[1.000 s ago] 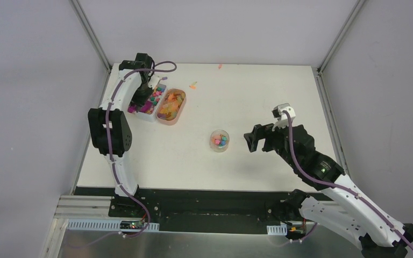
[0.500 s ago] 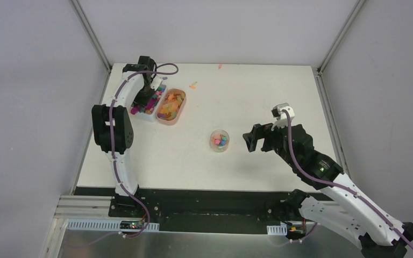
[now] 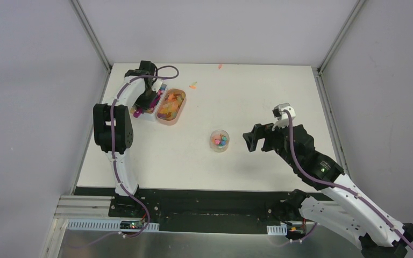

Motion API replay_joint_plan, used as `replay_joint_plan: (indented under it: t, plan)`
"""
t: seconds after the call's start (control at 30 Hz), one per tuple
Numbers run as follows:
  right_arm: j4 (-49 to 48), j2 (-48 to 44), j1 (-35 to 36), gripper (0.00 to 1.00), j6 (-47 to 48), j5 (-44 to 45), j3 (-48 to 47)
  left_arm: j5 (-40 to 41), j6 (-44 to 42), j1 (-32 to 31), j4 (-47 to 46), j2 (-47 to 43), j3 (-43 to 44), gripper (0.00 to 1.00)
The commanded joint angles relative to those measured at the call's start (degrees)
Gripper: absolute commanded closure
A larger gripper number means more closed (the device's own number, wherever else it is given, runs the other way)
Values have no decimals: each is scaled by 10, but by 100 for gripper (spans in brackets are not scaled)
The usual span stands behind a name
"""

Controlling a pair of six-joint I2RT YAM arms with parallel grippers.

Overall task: Pack the candies
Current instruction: Scoop the fake candies from the storage box.

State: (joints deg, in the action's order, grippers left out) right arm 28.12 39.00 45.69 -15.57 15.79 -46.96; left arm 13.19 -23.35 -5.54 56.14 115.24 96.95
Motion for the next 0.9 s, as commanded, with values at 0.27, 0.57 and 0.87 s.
replay_joint_plan:
  t: [0.27, 0.57, 0.87]
  plan:
    - [-32, -3, 2, 0, -4, 9, -2, -18, 16, 2, -59, -24, -56, 100]
    - [-37, 0, 2, 0, -14, 1, 3, -16, 20, 13, -98, -57, -92, 100]
    - [-39, -3, 2, 0, -19, 0, 6, -21, 16, 21, -146, -88, -140, 100]
